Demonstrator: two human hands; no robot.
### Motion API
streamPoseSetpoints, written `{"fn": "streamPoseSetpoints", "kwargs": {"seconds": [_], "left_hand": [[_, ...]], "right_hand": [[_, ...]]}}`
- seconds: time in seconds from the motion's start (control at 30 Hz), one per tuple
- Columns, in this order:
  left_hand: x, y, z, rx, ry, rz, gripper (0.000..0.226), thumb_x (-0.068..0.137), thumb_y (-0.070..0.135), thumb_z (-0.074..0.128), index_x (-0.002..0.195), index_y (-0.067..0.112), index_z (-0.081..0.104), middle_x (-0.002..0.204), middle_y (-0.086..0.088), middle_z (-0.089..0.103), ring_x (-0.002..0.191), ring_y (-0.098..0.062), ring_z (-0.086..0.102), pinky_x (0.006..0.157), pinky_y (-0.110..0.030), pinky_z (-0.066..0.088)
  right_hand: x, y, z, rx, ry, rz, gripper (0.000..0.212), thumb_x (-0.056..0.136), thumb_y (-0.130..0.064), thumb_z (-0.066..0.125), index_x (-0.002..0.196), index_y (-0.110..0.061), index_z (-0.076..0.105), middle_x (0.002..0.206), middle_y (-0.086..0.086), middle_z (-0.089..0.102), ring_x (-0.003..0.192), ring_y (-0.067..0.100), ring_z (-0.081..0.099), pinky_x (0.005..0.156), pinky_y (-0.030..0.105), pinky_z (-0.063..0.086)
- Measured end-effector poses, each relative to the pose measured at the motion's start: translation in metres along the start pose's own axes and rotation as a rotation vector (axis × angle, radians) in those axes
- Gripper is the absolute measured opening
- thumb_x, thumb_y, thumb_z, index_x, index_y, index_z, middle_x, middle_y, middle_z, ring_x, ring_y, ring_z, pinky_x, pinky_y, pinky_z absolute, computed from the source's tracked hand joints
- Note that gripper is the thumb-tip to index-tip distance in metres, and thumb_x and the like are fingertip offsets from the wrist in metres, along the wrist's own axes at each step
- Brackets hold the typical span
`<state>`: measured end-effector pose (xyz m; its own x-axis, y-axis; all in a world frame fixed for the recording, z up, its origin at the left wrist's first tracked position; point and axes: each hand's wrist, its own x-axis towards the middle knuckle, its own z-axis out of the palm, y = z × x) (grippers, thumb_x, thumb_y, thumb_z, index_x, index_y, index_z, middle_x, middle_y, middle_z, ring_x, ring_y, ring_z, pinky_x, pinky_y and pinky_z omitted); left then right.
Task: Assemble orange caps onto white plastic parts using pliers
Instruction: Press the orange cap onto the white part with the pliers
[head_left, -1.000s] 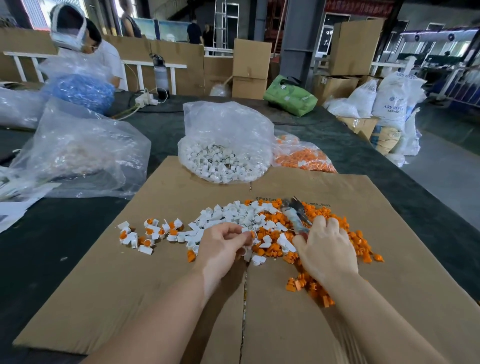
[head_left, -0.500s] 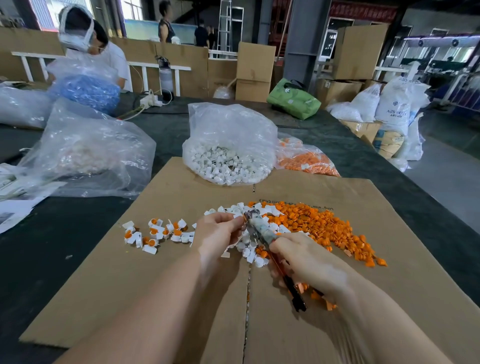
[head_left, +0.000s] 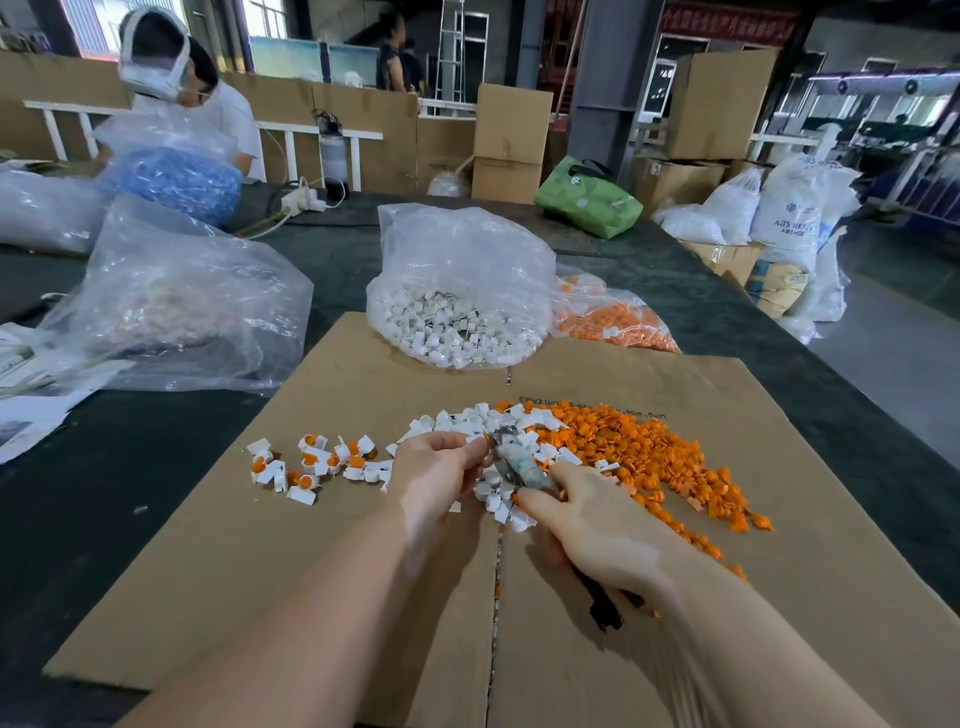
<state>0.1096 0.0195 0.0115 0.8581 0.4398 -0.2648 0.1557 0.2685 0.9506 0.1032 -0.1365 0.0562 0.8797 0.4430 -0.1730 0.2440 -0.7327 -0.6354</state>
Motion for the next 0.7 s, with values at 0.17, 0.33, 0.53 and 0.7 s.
{"fn": "streamPoseSetpoints", "kwargs": {"seconds": [0.17, 0.33, 0.53, 0.7], "left_hand": [[-0.004, -0.004, 0.002, 0.028, -0.014, 0.012, 0.025, 0.086, 0.001, 0.064, 0.062, 0.005, 0.058, 0.057, -0.006, 0.060, 0.045, -0.009, 0.050, 0.046, -0.018, 0.039], [-0.013, -0.002, 0.009, -0.133, -0.001, -0.010, 0.016, 0.087, -0.005, 0.060, 0.072, -0.001, 0.056, 0.050, -0.006, 0.056, 0.035, -0.006, 0.050, 0.037, -0.012, 0.039], [-0.017, -0.016, -0.001, 0.103, -0.020, 0.109, 0.011, 0.085, 0.003, 0.065, 0.077, 0.001, 0.059, 0.058, -0.006, 0.053, 0.041, -0.002, 0.047, 0.041, -0.010, 0.036], [-0.019, -0.031, -0.002, 0.542, -0.084, 0.288, 0.019, 0.090, 0.023, 0.063, 0.108, 0.020, 0.069, 0.095, 0.009, 0.066, 0.091, -0.004, 0.057, 0.077, -0.013, 0.036]], "right_hand": [[0.000, 0.007, 0.010, -0.041, 0.083, -0.030, 0.033, 0.096, -0.042, 0.044, 0.072, -0.023, 0.031, 0.072, -0.005, 0.038, 0.060, 0.009, 0.034, 0.053, 0.023, 0.024], [0.000, 0.015, 0.014, 0.052, 0.142, -0.016, 0.035, 0.089, -0.049, 0.053, 0.072, -0.023, 0.039, 0.072, -0.006, 0.043, 0.063, 0.010, 0.043, 0.055, 0.024, 0.028], [0.009, 0.041, 0.003, -0.146, 0.456, 0.087, 0.035, 0.086, -0.052, 0.055, 0.094, -0.018, 0.048, 0.092, -0.003, 0.047, 0.084, 0.017, 0.050, 0.065, 0.029, 0.036], [0.022, 0.068, -0.001, -0.540, 0.515, 0.149, 0.047, 0.088, -0.057, 0.048, 0.115, -0.017, 0.047, 0.115, 0.002, 0.048, 0.111, 0.021, 0.047, 0.086, 0.031, 0.042]]}}
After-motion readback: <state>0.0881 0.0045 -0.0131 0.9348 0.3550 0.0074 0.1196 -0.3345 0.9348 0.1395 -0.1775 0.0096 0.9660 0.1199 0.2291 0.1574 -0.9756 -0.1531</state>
